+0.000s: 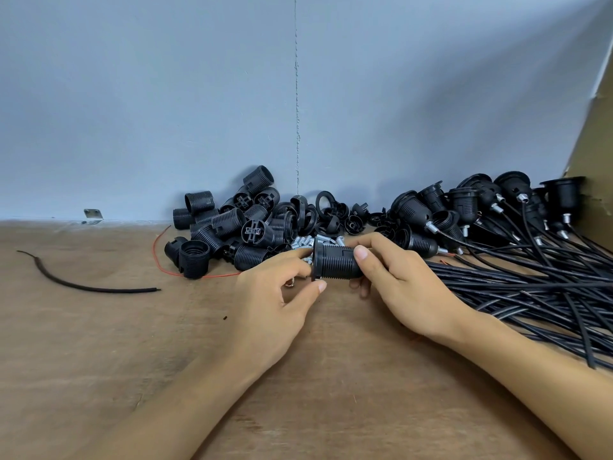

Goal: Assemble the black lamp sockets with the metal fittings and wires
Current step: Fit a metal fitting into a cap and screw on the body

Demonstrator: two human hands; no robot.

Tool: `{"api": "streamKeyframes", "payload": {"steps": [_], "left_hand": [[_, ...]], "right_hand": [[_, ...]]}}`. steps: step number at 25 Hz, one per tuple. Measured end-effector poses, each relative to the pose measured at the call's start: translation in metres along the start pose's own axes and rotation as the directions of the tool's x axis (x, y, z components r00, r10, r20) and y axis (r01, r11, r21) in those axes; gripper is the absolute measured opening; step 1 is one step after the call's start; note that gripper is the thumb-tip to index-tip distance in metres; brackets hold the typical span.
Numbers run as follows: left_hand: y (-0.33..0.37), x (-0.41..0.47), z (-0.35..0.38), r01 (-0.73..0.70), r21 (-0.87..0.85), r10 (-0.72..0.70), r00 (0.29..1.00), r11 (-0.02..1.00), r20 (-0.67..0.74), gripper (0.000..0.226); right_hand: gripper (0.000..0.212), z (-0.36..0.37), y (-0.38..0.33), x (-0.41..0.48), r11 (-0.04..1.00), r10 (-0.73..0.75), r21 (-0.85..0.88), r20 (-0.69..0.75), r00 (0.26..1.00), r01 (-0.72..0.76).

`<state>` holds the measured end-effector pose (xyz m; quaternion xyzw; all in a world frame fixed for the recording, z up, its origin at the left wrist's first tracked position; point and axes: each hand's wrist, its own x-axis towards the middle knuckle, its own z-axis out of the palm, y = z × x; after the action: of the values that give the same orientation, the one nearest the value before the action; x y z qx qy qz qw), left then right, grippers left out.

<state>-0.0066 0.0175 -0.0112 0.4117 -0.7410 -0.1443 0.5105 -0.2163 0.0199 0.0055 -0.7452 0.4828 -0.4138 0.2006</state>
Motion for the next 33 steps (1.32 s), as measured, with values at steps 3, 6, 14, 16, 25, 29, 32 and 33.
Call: {"api": "streamKeyframes", "payload": {"steps": [3,6,14,16,25,29,32,33], "left_hand": [[0.001,0.001,0.002,0.0,-0.052,0.0,1.0,0.999,-0.01,0.009],[0.005,0.001,0.001,0.02,-0.142,-0.022,1.0,0.99,-0.016,0.019],[-0.007,0.004,-0.001,0.233,-0.191,-0.226,0.972,0.953,0.058,0.048],[-0.009,0.004,0.0,0.24,-0.182,-0.23,0.97,0.954,0.075,0.057],[0.004,-0.001,0.0,0.138,-0.153,-0.126,0.988,0.979,0.085,0.051],[0.009,-0.002,0.001,0.069,-0.141,-0.063,0.997,0.988,0.047,0.043],[0.011,-0.001,0.003,0.057,-0.185,-0.061,0.998,0.981,-0.013,0.046],[0.012,-0.001,0.003,0.052,-0.192,-0.059,0.998,0.98,-0.031,0.047]], "right_hand": [[0.027,0.0,-0.002,0.0,1.0,-0.017,-0.026,-0.018,1.0,0.016],[0.03,0.0,-0.003,-0.001,0.999,-0.024,-0.042,-0.005,1.0,0.024],[0.034,-0.002,-0.005,-0.002,0.999,-0.035,0.018,-0.031,0.999,0.036],[0.036,-0.001,-0.005,-0.002,0.997,-0.056,-0.055,0.0,0.998,0.056],[0.031,0.001,-0.001,-0.001,0.994,-0.04,-0.1,-0.012,0.999,0.039],[0.033,0.003,-0.004,-0.001,0.996,-0.027,-0.086,-0.066,0.997,0.021],[0.032,0.005,-0.008,0.0,0.998,-0.007,-0.063,-0.095,0.995,0.001],[0.03,0.006,-0.009,0.0,0.998,-0.004,-0.067,-0.1,0.995,-0.002]]}}
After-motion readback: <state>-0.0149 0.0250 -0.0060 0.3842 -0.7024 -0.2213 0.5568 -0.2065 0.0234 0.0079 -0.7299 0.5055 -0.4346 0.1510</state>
